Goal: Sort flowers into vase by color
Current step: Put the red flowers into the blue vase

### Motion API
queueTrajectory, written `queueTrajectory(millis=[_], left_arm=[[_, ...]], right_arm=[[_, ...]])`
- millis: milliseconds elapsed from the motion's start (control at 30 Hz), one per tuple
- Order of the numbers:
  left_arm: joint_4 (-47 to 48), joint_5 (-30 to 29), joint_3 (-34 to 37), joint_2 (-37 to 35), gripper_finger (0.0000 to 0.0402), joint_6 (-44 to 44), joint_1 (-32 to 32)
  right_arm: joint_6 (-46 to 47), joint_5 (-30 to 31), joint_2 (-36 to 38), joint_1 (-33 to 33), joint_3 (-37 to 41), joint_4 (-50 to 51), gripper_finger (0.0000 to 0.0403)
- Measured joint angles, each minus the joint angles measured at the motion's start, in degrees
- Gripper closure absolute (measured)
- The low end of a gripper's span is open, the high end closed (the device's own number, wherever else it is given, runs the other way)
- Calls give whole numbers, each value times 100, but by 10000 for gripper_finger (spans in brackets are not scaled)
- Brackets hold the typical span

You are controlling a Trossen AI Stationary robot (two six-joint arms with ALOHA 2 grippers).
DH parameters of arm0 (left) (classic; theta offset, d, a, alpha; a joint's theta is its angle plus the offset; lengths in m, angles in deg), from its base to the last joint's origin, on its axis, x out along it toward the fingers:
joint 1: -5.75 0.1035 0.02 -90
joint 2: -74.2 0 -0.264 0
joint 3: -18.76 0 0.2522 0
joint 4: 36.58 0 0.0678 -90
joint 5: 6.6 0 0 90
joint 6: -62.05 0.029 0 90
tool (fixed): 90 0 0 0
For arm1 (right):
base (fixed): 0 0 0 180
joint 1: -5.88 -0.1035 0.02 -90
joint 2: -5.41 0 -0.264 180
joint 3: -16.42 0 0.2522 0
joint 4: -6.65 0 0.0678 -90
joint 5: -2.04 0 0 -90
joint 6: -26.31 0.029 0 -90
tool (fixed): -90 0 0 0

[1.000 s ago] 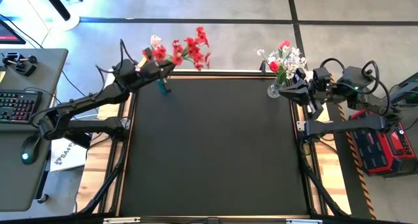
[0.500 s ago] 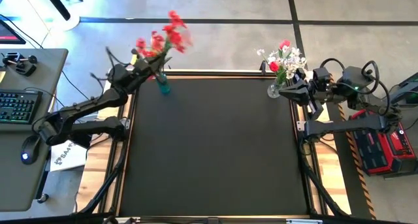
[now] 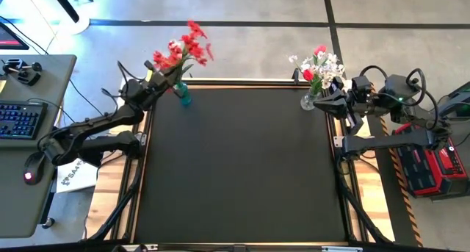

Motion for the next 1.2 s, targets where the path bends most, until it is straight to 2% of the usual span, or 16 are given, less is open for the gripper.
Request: queueTrajectory(millis=[400, 800, 1000, 1200], left_arm=[[-1267, -29, 609, 128, 401, -118, 104], [-2626, -146, 783, 914, 399, -305, 102], [-3031, -200, 783, 1305, 399, -296, 102], [-2992, -302, 783, 1386, 398, -106, 102]], right_arm=[[0, 2, 0, -1, 0, 2, 402], [0, 2, 0, -2, 0, 2, 402], [0, 2, 0, -2, 0, 4, 402], [0, 2, 0, -1, 0, 4, 402]])
